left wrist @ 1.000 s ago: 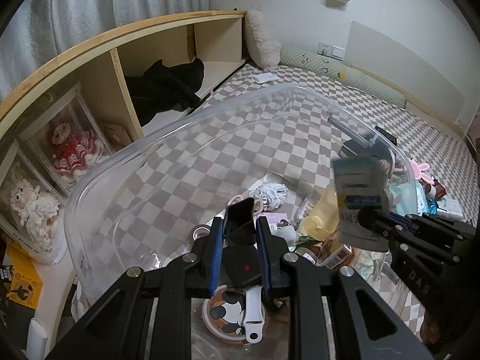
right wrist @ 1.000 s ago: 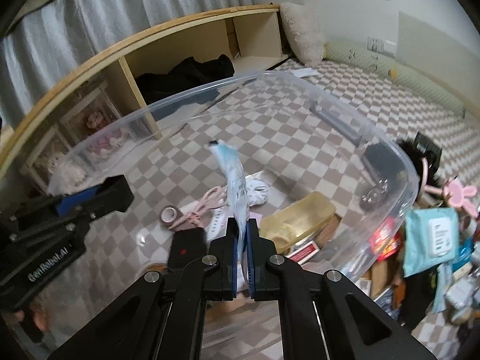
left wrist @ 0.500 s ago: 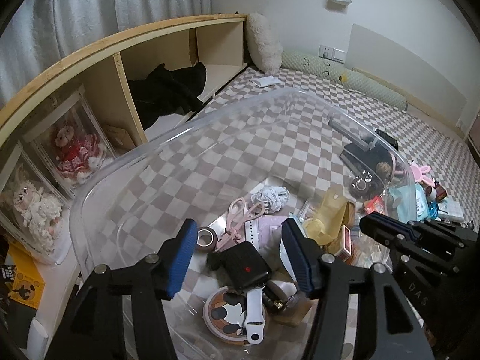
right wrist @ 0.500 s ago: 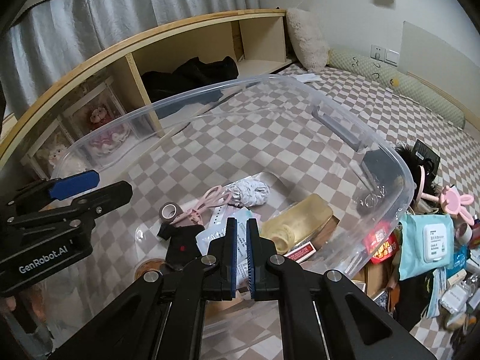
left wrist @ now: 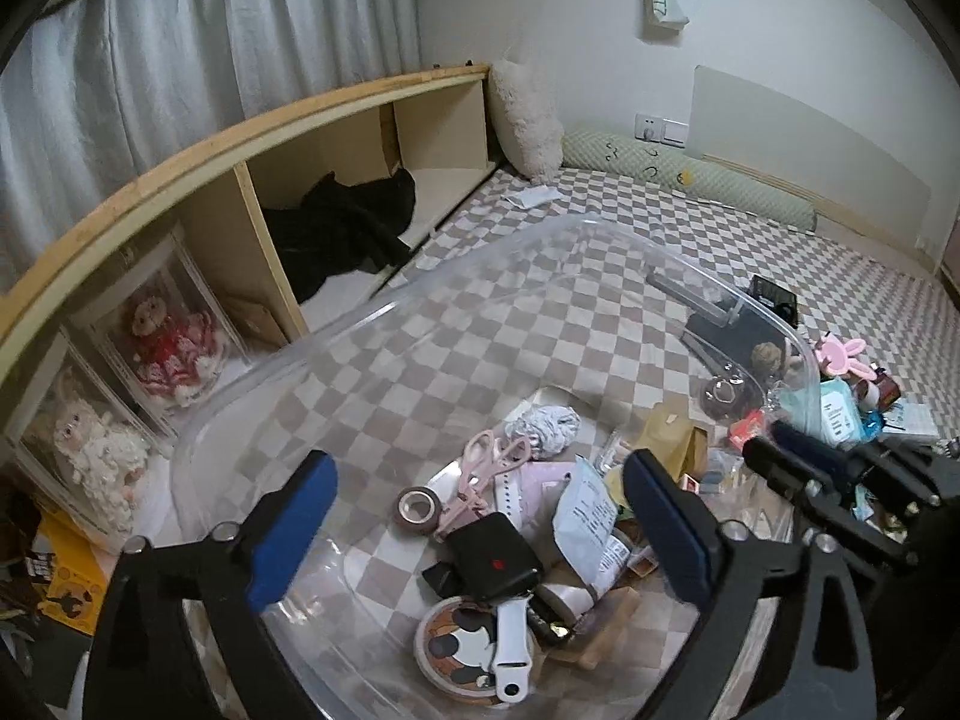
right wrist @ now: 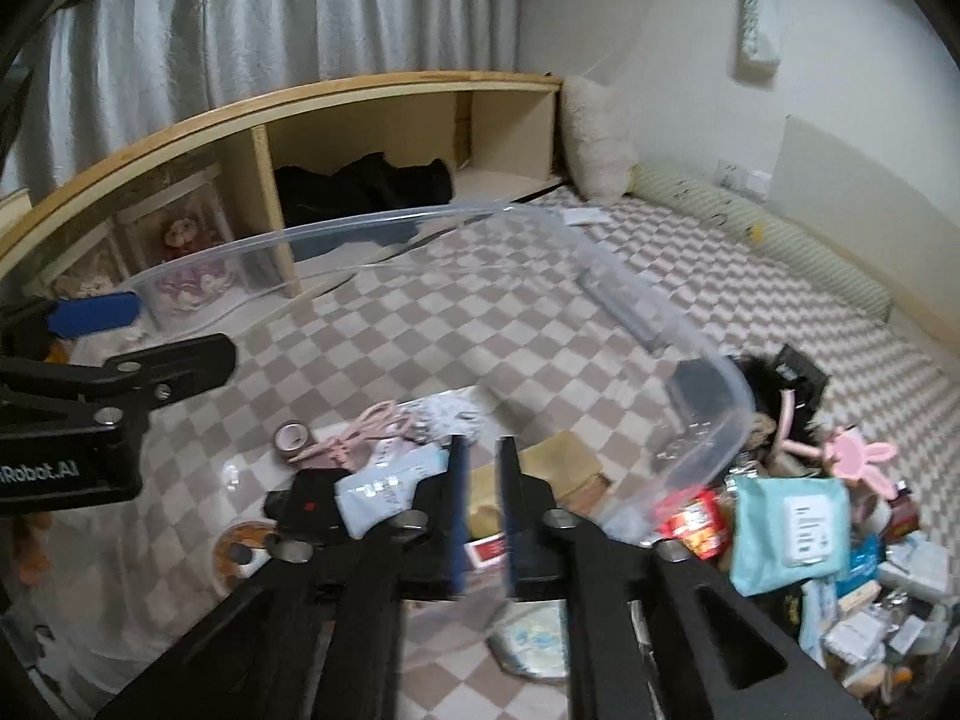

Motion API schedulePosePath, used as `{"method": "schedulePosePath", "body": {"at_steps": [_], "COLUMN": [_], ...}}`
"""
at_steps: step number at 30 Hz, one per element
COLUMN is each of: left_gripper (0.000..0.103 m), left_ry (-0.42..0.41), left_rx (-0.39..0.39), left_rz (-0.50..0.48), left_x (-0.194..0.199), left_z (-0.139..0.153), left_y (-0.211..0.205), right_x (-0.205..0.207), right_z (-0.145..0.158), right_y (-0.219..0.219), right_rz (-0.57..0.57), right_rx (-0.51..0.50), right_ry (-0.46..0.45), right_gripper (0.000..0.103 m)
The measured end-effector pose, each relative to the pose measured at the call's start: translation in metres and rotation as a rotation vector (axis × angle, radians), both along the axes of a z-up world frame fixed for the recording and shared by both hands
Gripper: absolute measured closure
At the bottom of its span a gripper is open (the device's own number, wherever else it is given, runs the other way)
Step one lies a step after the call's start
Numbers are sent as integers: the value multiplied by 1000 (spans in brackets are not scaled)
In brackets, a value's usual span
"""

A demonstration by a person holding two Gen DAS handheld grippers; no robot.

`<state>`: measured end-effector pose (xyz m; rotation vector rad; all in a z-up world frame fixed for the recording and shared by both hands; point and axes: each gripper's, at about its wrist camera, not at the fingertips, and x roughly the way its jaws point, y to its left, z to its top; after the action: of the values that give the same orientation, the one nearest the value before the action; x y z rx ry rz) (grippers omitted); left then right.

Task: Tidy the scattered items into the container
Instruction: 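Open the right gripper to drop the sachet while the left gripper releases the black cap, then lift both open grippers out of the container back over the item pile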

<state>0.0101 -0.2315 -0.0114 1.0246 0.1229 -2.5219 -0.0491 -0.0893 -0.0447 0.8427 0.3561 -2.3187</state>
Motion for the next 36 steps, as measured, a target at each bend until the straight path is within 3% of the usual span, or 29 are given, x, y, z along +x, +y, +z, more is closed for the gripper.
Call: {"method": "schedulePosePath", "body": {"at_steps": [1, 6, 9, 22, 36], "left_gripper": [1, 0, 0, 0, 0], "left_ry": [8, 32, 31, 59, 80], "left_rx": [-4, 18, 8, -26, -72], "left_rz": [2, 5, 3, -41, -156], "left_x": [1, 3, 2, -3, -26], "left_z": [2, 8, 9, 20, 35], "left_y": [1, 1, 4, 27, 81], "right_x": [1, 7, 8, 7, -10], "right_z": [1, 9, 13, 30, 42], "right_y": [2, 10, 15, 43, 113], "right_rz": [-23, -40, -43, -53, -141], "right_rx": [11, 14, 4, -21, -65], "right_ry": [29, 108, 127, 138, 140], "right_gripper": [17, 15, 0, 0, 0]}}
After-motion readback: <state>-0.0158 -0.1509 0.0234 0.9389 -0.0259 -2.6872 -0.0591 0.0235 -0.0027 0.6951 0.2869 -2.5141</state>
